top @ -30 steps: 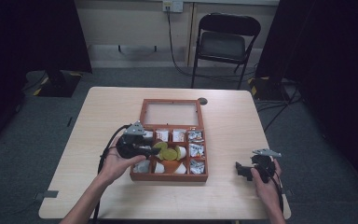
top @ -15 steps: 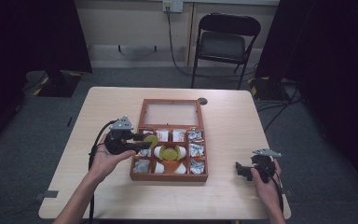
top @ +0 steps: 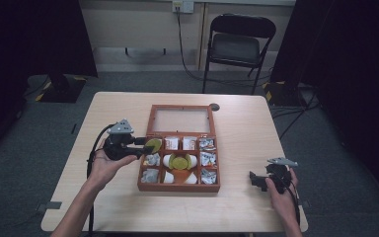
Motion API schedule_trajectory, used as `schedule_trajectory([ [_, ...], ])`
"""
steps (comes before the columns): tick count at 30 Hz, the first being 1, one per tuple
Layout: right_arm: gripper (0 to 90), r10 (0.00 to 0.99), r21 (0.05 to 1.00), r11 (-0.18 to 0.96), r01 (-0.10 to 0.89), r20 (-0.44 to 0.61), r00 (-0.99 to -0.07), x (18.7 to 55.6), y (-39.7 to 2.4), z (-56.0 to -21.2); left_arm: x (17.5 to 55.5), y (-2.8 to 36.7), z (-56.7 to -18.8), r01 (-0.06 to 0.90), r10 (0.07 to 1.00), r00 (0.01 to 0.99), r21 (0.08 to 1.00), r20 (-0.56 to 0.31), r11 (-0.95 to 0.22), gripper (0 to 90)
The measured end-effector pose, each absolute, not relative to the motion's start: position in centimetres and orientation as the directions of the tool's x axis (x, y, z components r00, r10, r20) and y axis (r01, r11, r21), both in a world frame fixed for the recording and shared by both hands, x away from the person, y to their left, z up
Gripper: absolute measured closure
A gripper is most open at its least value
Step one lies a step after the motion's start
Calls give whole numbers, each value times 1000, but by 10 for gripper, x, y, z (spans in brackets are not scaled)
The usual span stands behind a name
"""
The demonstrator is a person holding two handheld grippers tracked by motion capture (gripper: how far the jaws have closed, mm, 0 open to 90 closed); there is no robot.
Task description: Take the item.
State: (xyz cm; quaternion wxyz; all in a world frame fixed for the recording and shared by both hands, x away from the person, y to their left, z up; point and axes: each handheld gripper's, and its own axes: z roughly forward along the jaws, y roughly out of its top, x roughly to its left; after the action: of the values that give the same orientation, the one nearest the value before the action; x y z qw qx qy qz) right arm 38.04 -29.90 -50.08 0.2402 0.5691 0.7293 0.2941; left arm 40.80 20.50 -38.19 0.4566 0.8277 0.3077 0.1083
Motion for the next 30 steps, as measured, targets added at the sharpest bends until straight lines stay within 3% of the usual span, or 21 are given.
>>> schedule_trajectory([
  [30,0,972,703,176,689,-14,-234,380,-299,-501,423,250,-386,478,744,663,810,-78,-341,559],
])
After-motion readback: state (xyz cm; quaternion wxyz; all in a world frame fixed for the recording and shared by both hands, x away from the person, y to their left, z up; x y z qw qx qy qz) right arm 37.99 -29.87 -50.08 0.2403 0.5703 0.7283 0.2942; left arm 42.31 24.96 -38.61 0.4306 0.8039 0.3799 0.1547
